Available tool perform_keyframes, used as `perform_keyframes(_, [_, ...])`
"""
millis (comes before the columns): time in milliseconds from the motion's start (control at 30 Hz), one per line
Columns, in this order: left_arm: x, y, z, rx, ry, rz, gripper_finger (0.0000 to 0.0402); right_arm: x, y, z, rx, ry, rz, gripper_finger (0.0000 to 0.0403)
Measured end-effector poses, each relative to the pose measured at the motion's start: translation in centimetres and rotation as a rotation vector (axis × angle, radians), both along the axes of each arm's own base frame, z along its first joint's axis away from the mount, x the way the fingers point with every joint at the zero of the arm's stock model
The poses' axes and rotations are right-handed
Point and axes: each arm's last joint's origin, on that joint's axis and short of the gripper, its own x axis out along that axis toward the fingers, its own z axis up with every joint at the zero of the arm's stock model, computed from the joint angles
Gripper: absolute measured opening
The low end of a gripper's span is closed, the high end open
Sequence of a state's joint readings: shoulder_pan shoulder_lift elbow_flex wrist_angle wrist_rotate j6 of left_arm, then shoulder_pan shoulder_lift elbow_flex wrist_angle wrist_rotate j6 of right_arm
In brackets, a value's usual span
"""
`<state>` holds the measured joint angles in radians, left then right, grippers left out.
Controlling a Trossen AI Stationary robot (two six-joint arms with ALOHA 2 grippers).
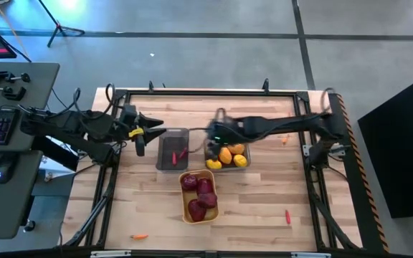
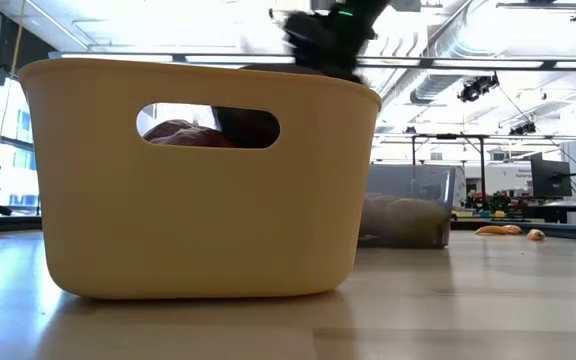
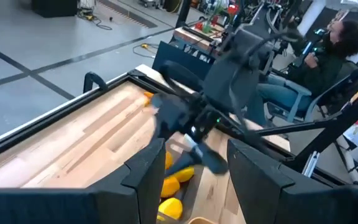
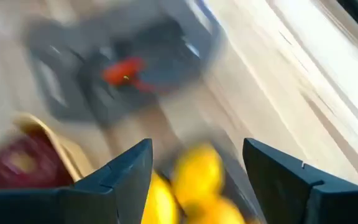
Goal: Sort produce into baskets
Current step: Put the yellow chili pepper into the left black bin
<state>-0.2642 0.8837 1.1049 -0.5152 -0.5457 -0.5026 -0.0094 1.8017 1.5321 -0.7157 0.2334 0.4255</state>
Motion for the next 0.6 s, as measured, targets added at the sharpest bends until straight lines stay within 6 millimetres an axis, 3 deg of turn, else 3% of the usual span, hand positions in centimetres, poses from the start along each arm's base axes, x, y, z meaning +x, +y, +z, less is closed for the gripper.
perform_keyframes(167, [0.1,0.0,-0.1,-0.033,-0.005,0.013,0.0158,-9.3,-0.8,-2.0,0.099,0.04,-0.418,0.024])
perform_keyframes(333, [0.8,0.3,-0.4,-0.054,0.009,0.045,0.0158,-18.4,-2.7,-5.3,0.232,0.137,-0.847,0.024])
perform_keyframes(433, [1.5,1.0,-0.7,-0.05,0.02,0.106,0.0158,-21.6,-3.9,-7.8,0.324,0.185,-1.015,0.024])
perform_keyframes(600, [2.8,2.7,-1.2,-0.067,0.029,0.221,0.0158,-24.2,-5.6,-10.7,0.345,0.243,-1.158,0.024])
